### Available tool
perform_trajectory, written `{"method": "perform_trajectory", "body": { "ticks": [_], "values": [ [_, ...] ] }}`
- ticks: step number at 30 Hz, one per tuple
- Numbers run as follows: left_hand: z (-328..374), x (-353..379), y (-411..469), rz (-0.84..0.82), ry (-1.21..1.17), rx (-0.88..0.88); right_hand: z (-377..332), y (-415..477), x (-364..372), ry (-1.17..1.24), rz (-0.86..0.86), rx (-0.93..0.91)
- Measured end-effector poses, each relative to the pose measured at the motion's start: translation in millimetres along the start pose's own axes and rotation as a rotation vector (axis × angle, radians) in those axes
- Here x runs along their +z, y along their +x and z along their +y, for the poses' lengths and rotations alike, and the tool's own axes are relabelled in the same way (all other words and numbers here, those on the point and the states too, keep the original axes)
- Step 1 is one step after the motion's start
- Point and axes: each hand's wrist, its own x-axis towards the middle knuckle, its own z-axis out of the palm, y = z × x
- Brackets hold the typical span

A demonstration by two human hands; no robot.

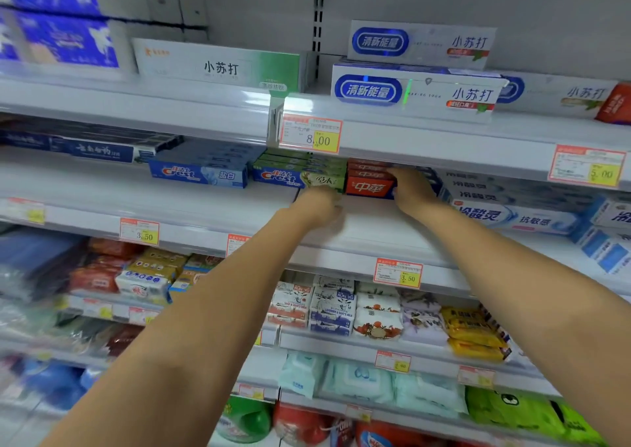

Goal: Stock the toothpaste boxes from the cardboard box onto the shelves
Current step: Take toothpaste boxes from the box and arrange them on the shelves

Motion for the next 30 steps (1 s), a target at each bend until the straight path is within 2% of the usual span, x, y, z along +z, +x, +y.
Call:
{"method": "perform_trajectory", "body": {
  "ticks": [5,8,11,14,20,24,30],
  "values": [
    [34.4,23.2,-55.3,0.425,-0.381,0.220,-20.7,-67.3,-19.1,0.116,0.189,-0.178],
    [49.5,57.2,-98.5,0.470,-0.567,0.292,-16.5,-130.7,-28.4,0.165,0.262,-0.180],
    [63.7,105.3,-130.0,0.349,-0.562,0.291,14.7,-183.8,-20.6,0.184,0.221,-0.124],
    [79.4,163.6,-151.4,0.188,-0.519,0.263,61.3,-234.2,6.7,0.128,0.109,-0.049],
    [100.6,295.9,-182.6,-0.207,-0.509,0.048,158.3,-333.9,79.9,0.032,-0.303,0.297],
    [108.7,381.8,-196.2,-0.337,-0.552,-0.058,228.2,-399.9,144.0,0.091,-0.487,0.552],
    [95.2,514.8,-211.6,-0.527,-0.418,-0.261,317.7,-479.1,265.0,0.160,-0.647,0.757]
  ]
}}
